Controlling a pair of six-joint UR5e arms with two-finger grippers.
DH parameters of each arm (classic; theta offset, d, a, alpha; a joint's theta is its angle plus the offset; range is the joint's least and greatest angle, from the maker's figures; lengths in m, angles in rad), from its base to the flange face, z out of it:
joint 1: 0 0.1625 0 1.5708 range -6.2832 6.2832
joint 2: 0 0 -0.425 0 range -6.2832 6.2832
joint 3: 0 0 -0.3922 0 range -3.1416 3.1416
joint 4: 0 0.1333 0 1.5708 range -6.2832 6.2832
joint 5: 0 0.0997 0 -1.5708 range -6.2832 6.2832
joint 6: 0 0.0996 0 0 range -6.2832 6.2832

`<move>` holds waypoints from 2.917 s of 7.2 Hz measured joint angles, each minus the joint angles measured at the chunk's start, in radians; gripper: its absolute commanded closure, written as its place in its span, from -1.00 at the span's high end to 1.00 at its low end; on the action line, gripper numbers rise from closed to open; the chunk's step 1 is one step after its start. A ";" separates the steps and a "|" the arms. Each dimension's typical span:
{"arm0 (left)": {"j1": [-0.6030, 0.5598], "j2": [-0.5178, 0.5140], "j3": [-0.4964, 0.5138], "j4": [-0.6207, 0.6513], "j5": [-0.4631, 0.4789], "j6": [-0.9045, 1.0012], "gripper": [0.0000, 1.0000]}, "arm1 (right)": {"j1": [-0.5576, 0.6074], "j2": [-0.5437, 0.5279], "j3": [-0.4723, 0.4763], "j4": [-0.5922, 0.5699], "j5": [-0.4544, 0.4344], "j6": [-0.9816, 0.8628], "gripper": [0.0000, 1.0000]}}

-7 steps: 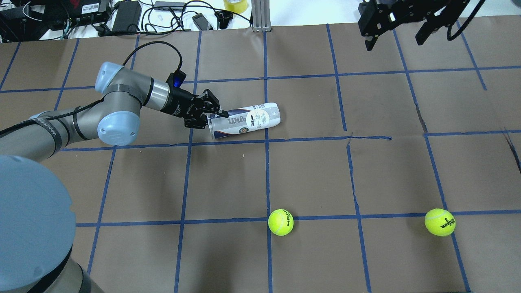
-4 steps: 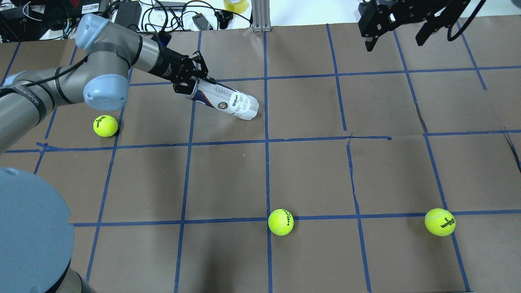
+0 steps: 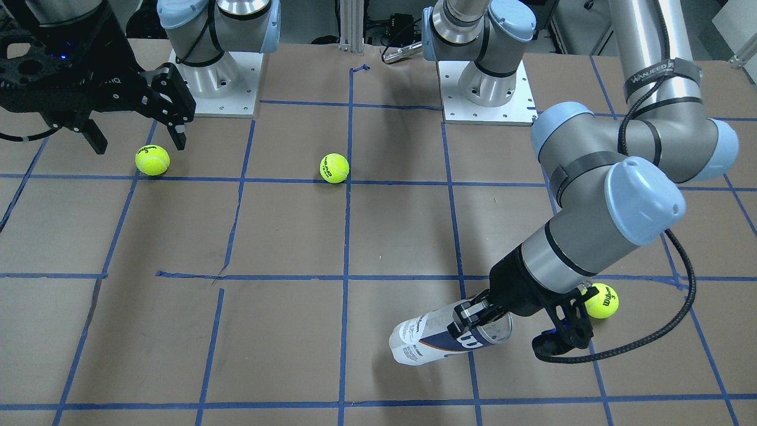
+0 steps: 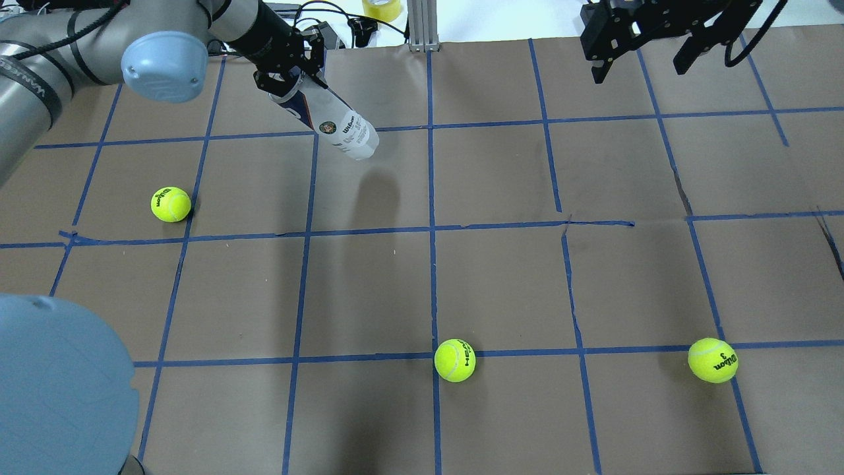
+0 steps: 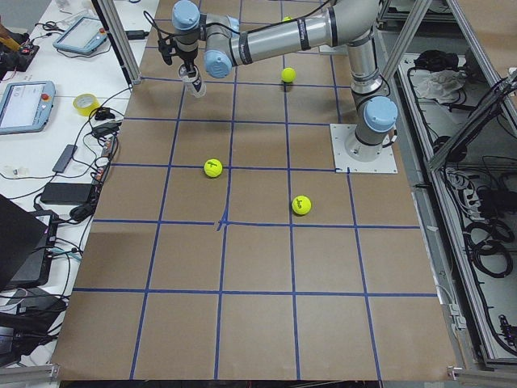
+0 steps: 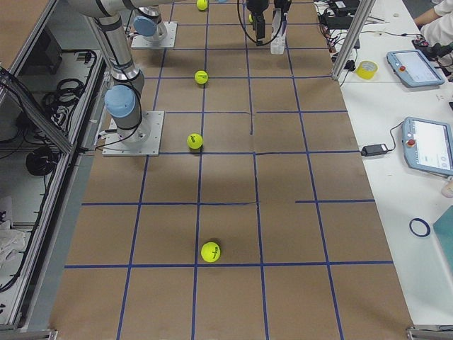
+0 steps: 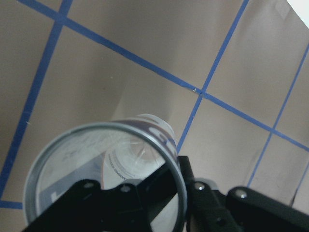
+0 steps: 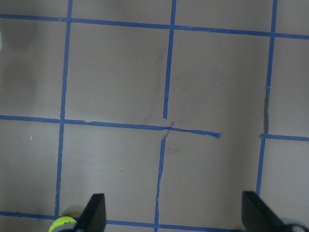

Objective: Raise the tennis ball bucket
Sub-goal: 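Lift the can with the left gripper, tilting it upright, then hold the upright can raised in the left gripper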

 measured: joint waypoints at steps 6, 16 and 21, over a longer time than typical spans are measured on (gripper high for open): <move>-0.161 -0.039 0.018 -0.040 0.280 0.339 -1.00 | 0.001 -0.023 0.039 -0.001 0.003 0.000 1.00; -0.211 -0.012 -0.025 -0.004 0.271 0.268 1.00 | 0.002 -0.030 0.056 -0.002 0.007 0.000 1.00; -0.148 0.114 0.096 -0.294 0.303 0.275 1.00 | 0.003 -0.034 0.063 -0.002 0.010 -0.001 1.00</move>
